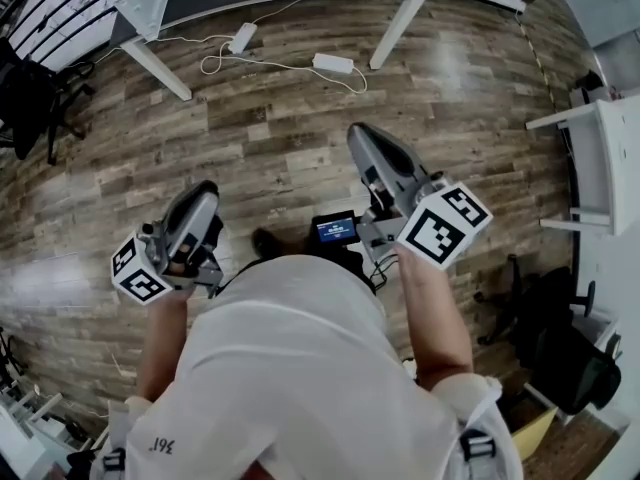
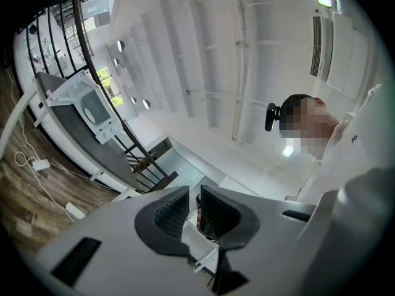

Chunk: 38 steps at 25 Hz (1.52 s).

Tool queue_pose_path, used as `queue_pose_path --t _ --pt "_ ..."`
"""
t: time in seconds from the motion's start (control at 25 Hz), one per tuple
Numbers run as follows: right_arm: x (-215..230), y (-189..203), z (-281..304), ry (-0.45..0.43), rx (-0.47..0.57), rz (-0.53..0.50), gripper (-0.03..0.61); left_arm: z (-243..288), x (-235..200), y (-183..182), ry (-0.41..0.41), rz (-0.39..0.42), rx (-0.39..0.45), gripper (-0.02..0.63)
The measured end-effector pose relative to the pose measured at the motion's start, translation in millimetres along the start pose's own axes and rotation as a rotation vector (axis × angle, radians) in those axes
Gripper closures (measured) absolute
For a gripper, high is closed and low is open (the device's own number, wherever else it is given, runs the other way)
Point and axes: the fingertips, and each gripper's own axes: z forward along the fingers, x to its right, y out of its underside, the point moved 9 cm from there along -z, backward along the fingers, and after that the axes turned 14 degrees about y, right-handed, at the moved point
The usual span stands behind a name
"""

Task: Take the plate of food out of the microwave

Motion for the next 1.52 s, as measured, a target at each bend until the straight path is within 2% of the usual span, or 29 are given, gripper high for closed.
queue_pose_path --t 0.24,0.4,0.56,0.76,0.96,1.52 --pt "-3 5 10 0.009 -0.023 0.022 0.583 -2 -2 -3 0.030 -0.018 0.002 0.571" --pt "-7 13 21 -0.024 -0.065 0.089 0.583 -11 -6 -9 0.034 -0.037 -0.002 0.571" --pt "-18 18 31 -0.051 -0.064 0.098 0.583 -20 -12 -16 0.065 -0.059 -0.002 0.572" --pt "-35 24 45 -0.067 -0.051 0.079 0.583 -33 -20 -25 0.075 -0.074 -0.009 0.572" --pt "-53 40 48 -0.059 -0.045 0.003 0.583 -53 -21 -30 0.068 -0.078 -0.012 0.572" --pt "-92 58 69 -0.017 0.004 -0.018 0.583 -94 -22 -60 0.078 -0.086 -0.033 0.572"
